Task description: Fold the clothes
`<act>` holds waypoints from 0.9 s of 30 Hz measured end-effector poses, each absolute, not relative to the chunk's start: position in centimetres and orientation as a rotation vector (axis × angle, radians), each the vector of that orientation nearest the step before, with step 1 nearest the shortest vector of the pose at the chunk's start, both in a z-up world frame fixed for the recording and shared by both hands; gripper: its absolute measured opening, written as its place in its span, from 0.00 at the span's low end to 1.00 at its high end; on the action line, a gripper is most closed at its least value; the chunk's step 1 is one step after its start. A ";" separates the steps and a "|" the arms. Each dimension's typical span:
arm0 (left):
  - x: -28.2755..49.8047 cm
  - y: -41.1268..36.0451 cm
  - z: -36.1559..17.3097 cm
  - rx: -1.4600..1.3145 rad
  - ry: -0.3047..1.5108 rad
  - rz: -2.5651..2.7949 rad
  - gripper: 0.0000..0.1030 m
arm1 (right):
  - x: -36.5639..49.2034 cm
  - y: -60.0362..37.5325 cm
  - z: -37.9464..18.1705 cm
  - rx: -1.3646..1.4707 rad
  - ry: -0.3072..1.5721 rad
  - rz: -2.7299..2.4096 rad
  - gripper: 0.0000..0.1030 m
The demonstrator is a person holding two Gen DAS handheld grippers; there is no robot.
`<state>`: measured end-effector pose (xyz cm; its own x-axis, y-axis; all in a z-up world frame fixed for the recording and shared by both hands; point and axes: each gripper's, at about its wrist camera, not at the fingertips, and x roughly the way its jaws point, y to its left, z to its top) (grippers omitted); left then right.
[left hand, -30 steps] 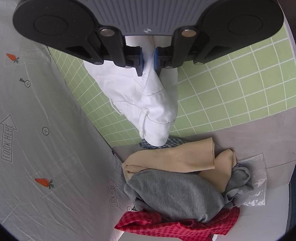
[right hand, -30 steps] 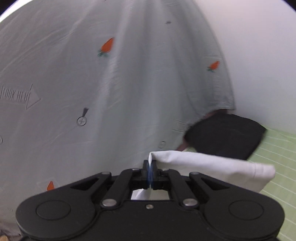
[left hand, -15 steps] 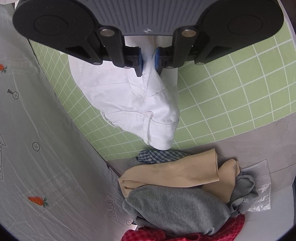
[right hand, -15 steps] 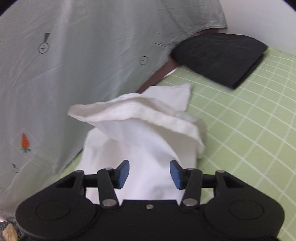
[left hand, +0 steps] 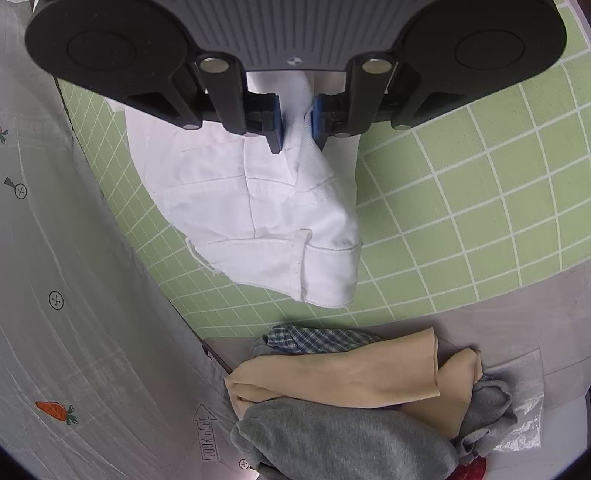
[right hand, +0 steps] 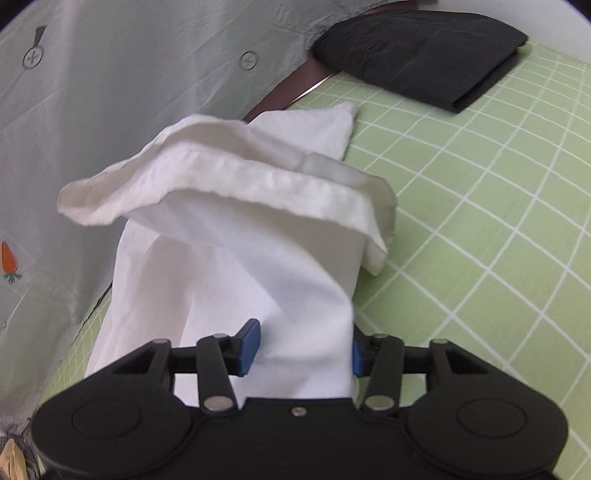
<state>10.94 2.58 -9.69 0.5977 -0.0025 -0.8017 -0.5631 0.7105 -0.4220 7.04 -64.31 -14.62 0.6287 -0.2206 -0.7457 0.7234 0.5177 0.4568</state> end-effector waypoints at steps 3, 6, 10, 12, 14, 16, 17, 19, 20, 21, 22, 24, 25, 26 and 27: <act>12.1 2.2 -10.4 -0.732 0.892 0.347 0.13 | 9.8 -63.2 -14.3 0.787 0.718 -0.559 0.24; 14.3 1.5 -10.7 -0.720 0.894 0.319 0.13 | 12.6 -62.9 -14.1 0.765 0.735 -0.528 0.18; 19.4 0.8 -10.7 -0.730 0.889 0.269 0.12 | 17.2 -63.3 -13.8 0.729 0.749 -0.499 0.14; 21.7 0.2 -10.4 -0.731 0.880 0.252 0.12 | 19.1 -63.4 -13.2 0.701 0.739 -0.497 0.12; 23.0 -0.2 -9.3 -0.729 0.850 0.231 0.12 | 19.7 -63.7 -12.1 0.709 0.701 -0.514 0.10; 23.0 -0.5 -7.9 -0.713 0.813 0.212 0.11 | 18.6 -64.3 -10.5 0.722 0.640 -0.538 0.09; 22.8 -0.6 -7.1 -0.704 0.795 0.203 0.11 | 17.2 -64.4 -9.7 0.707 0.624 -0.551 0.09; 20.9 -0.3 -5.8 -0.698 0.774 0.193 0.11 | 14.3 -64.5 -8.3 0.677 0.593 -0.577 0.09; 19.7 0.0 -5.2 -0.697 0.766 0.189 0.11 | 12.9 -64.6 -7.5 0.662 0.578 -0.590 0.08; 18.6 0.2 -4.6 -0.696 0.758 0.185 0.11 | 11.3 -64.7 -6.9 0.647 0.564 -0.606 0.08; 17.4 0.4 -4.0 -0.696 0.750 0.180 0.11 | 9.1 -64.7 -6.4 0.634 0.558 -0.637 0.08; 15.1 0.9 -2.8 -0.694 0.734 0.172 0.11 | 4.6 -64.8 -5.5 0.618 0.543 -0.696 0.08; 13.9 1.1 -2.2 -0.693 0.726 0.168 0.11 | 2.4 -64.9 -5.0 0.614 0.534 -0.723 0.08; 12.7 1.4 -1.6 -0.692 0.718 0.164 0.11 | 0.6 -64.9 -4.5 0.615 0.523 -0.742 0.08; 11.6 1.6 -1.0 -0.691 0.710 0.160 0.11 | -1.4 -64.8 -3.7 0.623 0.502 -0.759 0.08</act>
